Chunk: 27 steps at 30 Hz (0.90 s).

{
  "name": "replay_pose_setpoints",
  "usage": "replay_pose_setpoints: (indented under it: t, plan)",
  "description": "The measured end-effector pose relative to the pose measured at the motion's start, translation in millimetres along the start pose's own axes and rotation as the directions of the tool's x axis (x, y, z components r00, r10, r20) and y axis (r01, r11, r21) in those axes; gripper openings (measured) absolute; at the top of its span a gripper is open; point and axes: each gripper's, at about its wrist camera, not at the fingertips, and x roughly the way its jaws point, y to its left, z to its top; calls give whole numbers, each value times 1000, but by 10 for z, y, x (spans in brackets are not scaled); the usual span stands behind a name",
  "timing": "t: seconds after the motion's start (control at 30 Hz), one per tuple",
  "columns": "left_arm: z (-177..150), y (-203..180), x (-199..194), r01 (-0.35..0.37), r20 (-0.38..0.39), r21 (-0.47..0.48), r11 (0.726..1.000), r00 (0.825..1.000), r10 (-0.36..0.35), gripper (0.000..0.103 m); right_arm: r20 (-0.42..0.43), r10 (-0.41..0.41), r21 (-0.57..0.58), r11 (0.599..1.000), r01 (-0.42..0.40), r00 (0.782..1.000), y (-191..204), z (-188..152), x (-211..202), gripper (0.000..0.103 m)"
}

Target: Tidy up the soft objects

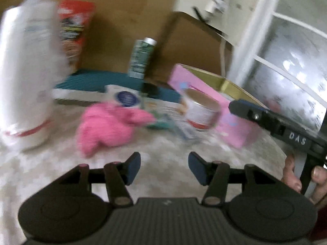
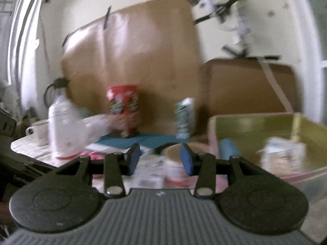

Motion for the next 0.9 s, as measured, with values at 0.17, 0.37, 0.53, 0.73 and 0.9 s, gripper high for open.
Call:
replay_pose_setpoints:
  t: [0.17,0.37,0.53,0.73,0.9]
  plan:
    - [14,214,-8,-36,40,-28,999,999,37,52,-99,20,-8,1000,-21,995,175,196,497,46]
    - [-26,328,-44,-17,70,-75,997,997,22,54,-279,-98,-43,995,90,955,144,652,1535,47]
    - [-35,333,-56,-40,95,-82,996,994,48,54,-567,-209,-23,971,238,797,-103,714,2474,64]
    - [-68,207,-114,-50,149,-13,999,988,51,55,-678,-266,-33,942,333,685,-220,597,2797,71]
    - [-73,199,-141,-45,172,-6,999,984,46,59,-694,-237,-1,945,327,680,-253,494,2799,53]
